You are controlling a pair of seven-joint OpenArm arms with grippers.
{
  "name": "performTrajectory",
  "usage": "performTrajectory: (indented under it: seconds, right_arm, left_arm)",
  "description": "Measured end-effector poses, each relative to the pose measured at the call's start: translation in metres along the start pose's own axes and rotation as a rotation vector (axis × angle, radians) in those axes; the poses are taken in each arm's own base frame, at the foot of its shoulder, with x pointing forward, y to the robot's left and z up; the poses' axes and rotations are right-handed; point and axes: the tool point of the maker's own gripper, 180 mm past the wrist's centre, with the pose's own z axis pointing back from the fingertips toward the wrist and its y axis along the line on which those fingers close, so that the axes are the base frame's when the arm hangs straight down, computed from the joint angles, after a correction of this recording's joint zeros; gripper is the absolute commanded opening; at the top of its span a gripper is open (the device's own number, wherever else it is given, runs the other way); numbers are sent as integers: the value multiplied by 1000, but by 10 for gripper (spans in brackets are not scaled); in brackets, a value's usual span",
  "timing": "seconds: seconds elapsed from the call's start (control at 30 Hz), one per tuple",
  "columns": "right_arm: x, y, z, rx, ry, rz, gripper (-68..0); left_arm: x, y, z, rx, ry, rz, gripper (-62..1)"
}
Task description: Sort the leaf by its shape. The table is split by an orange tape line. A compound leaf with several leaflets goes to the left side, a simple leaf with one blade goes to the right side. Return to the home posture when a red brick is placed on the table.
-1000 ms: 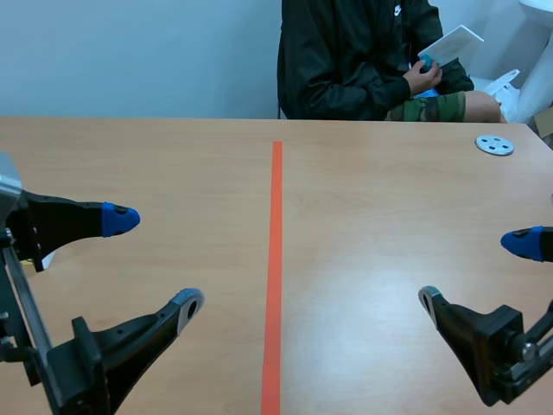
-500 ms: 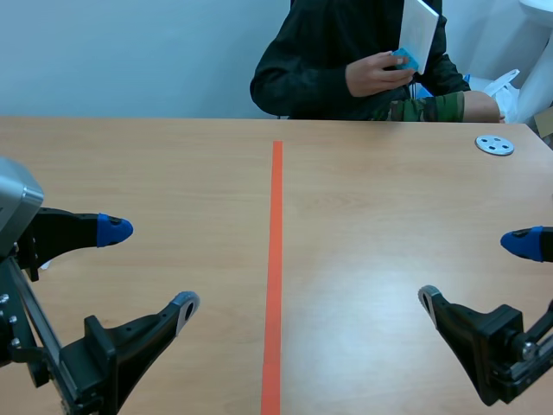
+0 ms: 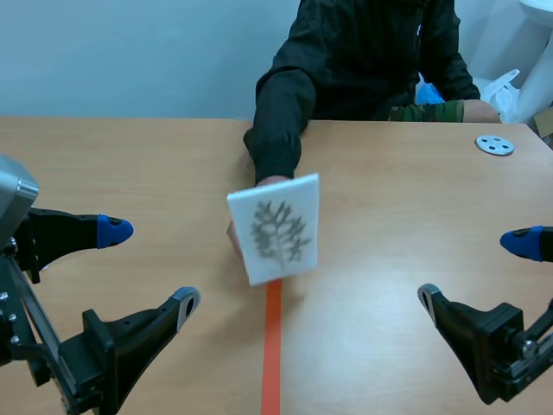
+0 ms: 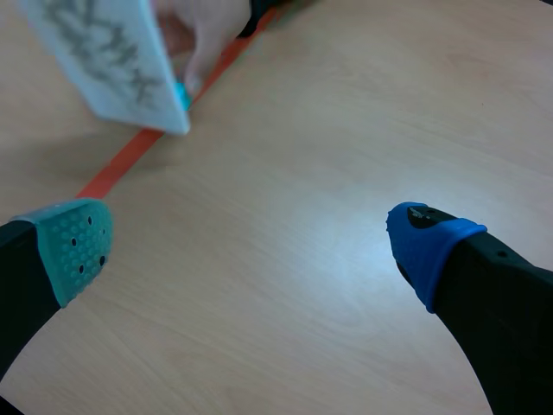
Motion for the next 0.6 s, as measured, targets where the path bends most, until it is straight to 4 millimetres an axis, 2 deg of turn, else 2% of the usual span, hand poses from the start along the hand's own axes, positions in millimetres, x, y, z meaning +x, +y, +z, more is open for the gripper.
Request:
performTrajectory:
  seconds: [0.6]
  right_arm:
    - [-5,0,0,0,29,0,4]
  left_arm:
    - [0,-1,0,-3,0,0,14]
